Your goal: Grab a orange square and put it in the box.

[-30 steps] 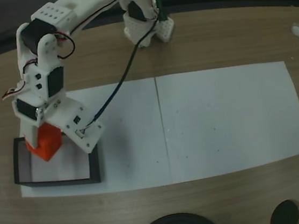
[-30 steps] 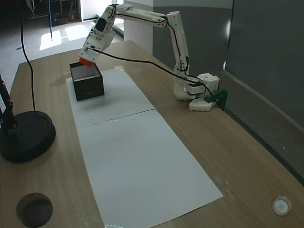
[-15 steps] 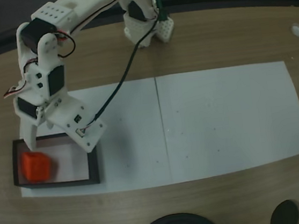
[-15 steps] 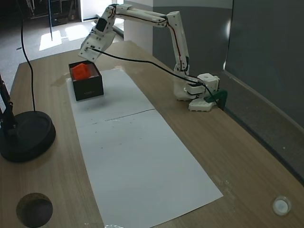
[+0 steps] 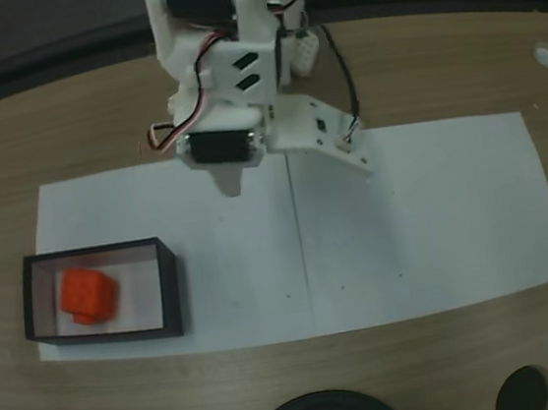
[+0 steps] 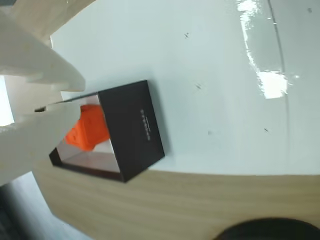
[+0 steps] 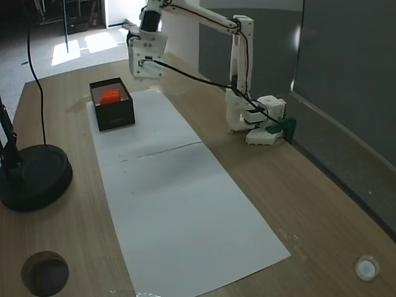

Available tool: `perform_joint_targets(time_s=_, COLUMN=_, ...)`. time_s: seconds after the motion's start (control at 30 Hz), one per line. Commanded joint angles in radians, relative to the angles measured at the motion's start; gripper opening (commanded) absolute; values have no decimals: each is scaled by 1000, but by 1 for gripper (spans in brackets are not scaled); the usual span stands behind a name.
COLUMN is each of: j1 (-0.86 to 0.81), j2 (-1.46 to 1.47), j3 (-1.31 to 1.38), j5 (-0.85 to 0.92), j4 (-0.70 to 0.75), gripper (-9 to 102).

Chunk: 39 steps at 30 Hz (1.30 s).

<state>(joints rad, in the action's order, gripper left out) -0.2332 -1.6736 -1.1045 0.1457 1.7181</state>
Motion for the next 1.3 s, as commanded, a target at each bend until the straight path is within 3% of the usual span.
perform_joint_targets(time_s=0.0, j1=77, j2=-201, j3=-43, j5=-31, j4=2, gripper=0)
perform_joint_targets(time_s=0.23, j1=210, j2=-634, j3=-486, j5=-37, j4=-115, gripper=0)
perform_joint_targets(time_s=0.53, j1=199, j2=-1221, j3=-1031, j5=43, j4=-261, gripper=0)
perform_joint_targets(time_s=0.87, j1=199, j2=-1563, j3=-1193, j5=95, j4=-330, gripper=0)
perform_joint_targets(time_s=1.27, j1=210, j2=-1686, j3=-1307, j5=133, j4=-339, gripper=0)
